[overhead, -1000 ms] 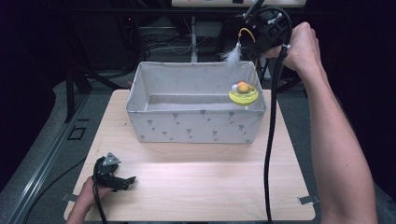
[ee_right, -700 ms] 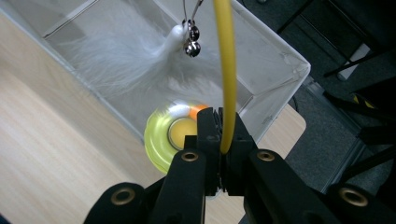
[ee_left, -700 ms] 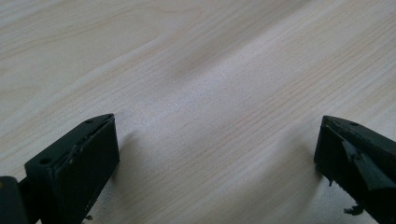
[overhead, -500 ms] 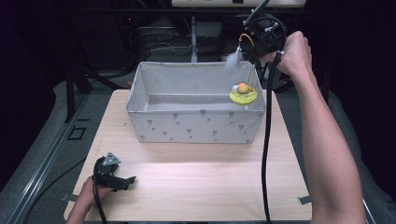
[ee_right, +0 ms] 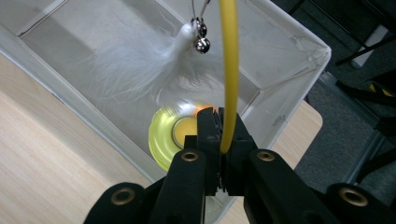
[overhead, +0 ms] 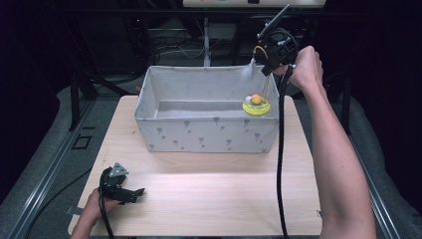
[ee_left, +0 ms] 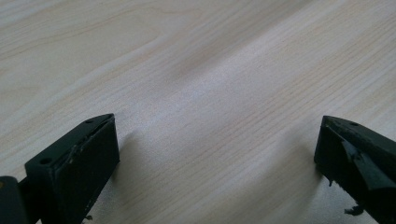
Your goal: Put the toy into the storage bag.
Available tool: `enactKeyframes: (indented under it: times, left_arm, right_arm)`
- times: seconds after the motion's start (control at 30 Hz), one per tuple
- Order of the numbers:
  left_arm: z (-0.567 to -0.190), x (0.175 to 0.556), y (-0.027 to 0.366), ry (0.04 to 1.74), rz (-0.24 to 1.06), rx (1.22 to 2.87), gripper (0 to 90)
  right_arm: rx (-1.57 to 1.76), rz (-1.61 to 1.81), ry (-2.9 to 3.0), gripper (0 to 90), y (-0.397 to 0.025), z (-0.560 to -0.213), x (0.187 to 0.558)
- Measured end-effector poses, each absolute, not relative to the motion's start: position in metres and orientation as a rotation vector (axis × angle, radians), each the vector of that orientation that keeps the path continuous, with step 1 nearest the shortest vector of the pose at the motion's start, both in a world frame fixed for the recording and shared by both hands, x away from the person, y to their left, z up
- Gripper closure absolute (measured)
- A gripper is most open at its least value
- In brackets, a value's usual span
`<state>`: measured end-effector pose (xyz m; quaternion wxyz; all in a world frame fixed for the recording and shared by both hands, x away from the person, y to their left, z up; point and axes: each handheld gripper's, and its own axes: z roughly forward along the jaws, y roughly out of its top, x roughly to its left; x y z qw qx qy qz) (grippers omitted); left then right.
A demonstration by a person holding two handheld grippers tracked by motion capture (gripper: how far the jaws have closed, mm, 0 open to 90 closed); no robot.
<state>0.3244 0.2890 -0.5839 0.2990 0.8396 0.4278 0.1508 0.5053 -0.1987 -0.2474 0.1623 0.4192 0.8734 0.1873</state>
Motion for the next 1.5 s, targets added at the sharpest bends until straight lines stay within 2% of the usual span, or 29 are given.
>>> enactKeyframes:
  times: [0.43,1.5]
  left_arm:
    - [-0.584,0.324,0.289,1.134,0.400,2.231,0.0]
    - [-0.584,0.324,0.289,1.136,0.398,2.232,0.0]
  right_arm:
    - [1.222,0.501,2.544,88.5,-0.200,-0.286,0.514]
    - [1.319,0.449,2.600,88.5,-0.229,-0.348,0.505]
